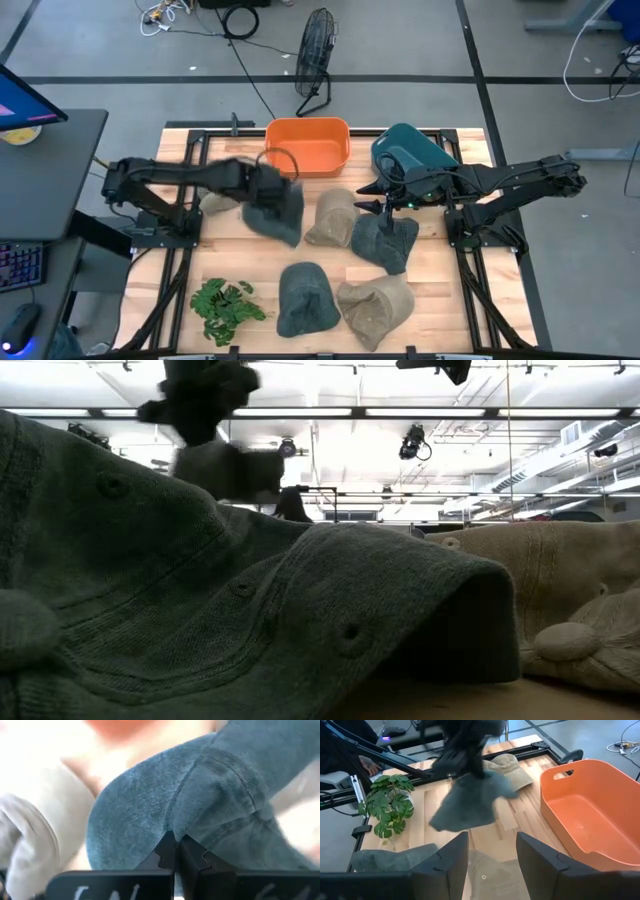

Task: Pick & Place hat
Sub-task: Put the top left blue cap into the orange bin

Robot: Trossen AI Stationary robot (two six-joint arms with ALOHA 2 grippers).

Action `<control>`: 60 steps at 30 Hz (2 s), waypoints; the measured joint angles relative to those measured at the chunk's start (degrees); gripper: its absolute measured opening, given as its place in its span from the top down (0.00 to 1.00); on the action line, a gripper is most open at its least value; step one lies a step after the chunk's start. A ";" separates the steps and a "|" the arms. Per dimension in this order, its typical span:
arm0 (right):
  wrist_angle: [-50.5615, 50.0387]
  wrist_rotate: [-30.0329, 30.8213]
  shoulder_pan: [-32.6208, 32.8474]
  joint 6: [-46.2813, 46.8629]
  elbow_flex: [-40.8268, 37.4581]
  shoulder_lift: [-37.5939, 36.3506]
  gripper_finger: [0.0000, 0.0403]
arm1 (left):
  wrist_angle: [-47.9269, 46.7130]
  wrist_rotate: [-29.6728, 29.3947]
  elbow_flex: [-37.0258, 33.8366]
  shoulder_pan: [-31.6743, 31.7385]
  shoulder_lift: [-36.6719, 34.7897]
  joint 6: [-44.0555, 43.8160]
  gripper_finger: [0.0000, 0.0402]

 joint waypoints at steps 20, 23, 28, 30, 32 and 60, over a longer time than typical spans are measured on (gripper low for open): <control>-1.94 -0.04 0.01 0.00 0.00 0.00 0.57 | 27.19 -2.34 6.33 26.36 3.09 27.65 0.98; -2.34 -0.04 0.02 -0.08 0.00 0.00 0.57 | 29.50 -1.45 6.32 28.31 5.67 29.36 0.98; -2.40 -0.04 0.02 -0.20 0.00 0.00 0.57 | 28.96 -1.32 6.32 29.52 9.98 29.34 0.98; -2.47 -0.04 0.01 -0.20 0.00 0.00 0.57 | 29.02 -0.99 6.32 29.50 11.73 29.32 0.98; -2.49 -0.02 0.00 -0.22 0.00 0.00 0.57 | 28.92 -0.25 6.32 29.60 13.49 29.29 0.98; -3.98 -0.02 0.01 -0.21 0.02 0.00 0.57 | 21.60 0.75 6.26 33.62 20.78 23.54 0.96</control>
